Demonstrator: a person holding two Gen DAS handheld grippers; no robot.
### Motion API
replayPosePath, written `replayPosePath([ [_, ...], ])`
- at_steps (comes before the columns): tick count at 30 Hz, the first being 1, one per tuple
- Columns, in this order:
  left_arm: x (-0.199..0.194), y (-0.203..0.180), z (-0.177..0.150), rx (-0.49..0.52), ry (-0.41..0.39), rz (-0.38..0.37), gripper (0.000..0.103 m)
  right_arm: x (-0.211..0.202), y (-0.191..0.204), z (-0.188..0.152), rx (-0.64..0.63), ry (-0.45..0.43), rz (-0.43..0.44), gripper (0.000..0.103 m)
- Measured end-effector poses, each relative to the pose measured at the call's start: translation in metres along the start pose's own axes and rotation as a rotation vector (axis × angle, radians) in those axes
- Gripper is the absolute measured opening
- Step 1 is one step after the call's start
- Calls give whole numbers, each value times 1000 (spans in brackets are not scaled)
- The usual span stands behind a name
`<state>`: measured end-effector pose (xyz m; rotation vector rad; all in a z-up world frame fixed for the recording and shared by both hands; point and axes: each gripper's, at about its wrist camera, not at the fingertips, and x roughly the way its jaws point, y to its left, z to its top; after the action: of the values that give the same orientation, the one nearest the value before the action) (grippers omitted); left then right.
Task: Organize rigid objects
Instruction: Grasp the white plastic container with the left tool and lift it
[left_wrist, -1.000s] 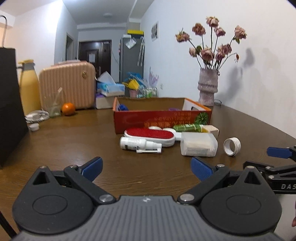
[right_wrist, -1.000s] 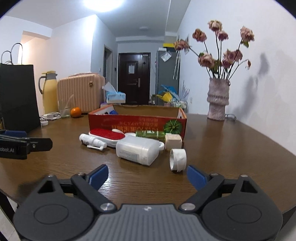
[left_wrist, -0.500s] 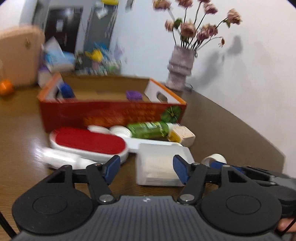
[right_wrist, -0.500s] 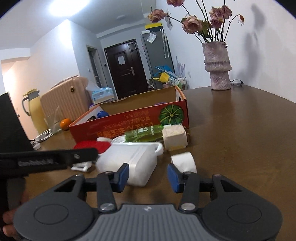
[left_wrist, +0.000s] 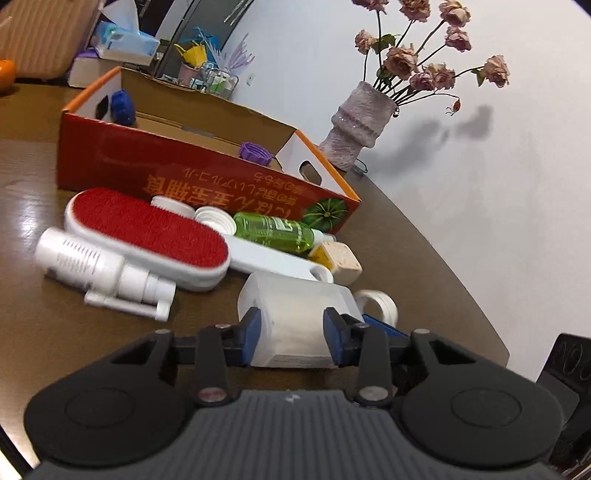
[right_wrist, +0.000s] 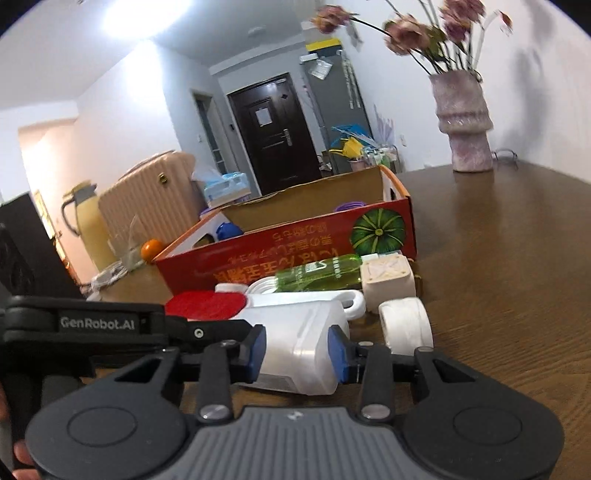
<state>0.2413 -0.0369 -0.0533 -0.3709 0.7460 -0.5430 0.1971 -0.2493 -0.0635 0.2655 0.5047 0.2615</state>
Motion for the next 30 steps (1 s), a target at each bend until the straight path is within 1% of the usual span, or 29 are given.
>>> replayPosePath([
  [4, -33, -8, -29, 2, 17, -4, 37, -24, 10, -9, -4, 16, 24, 34],
  [9, -78, -16, -67, -29, 8, 24, 37, -58, 30, -32, -51, 59, 59, 34],
  [11, -94, -16, -76, -42, -7, 33, 37, -71, 36, -39, -51, 65, 81, 33],
  [12, -100, -15, -79, -46, -15, 42, 38, -77, 40, -41, -53, 64, 94, 31],
  [16, -113, -11, -85, -61, -37, 55, 38, -89, 51, -49, -61, 69, 121, 30],
  [17, -113, -12, -85, -61, -42, 61, 39, -90, 53, -51, -60, 72, 119, 30],
  [18, -113, -12, -86, -61, -49, 74, 47, -91, 53, -52, -55, 76, 116, 30],
  [19, -112, -12, -86, -63, -54, 97, 50, -90, 53, -53, -45, 84, 113, 30],
  [21, -109, -9, -87, -59, -50, 130, 53, -90, 51, -53, -25, 88, 113, 34],
  [23, -106, -6, -86, -68, -42, 126, 57, -89, 48, -54, -7, 87, 112, 34],
  [25, -102, -1, -85, -77, -33, 121, 58, -86, 46, -53, 3, 87, 107, 38],
  [26, -100, 0, -84, -79, -28, 119, 60, -83, 44, -53, 15, 90, 110, 43],
  [27, -98, 1, -83, -83, -25, 113, 62, -81, 43, -53, 30, 94, 116, 45],
  [28, -96, 4, -82, -94, -21, 108, 64, -78, 41, -53, 45, 99, 125, 46],
  [29, -94, 7, -82, -106, -13, 104, 70, -75, 39, -52, 66, 102, 134, 46],
  [30, -93, 10, -82, -121, -7, 105, 72, -72, 36, -52, 86, 106, 145, 46],
])
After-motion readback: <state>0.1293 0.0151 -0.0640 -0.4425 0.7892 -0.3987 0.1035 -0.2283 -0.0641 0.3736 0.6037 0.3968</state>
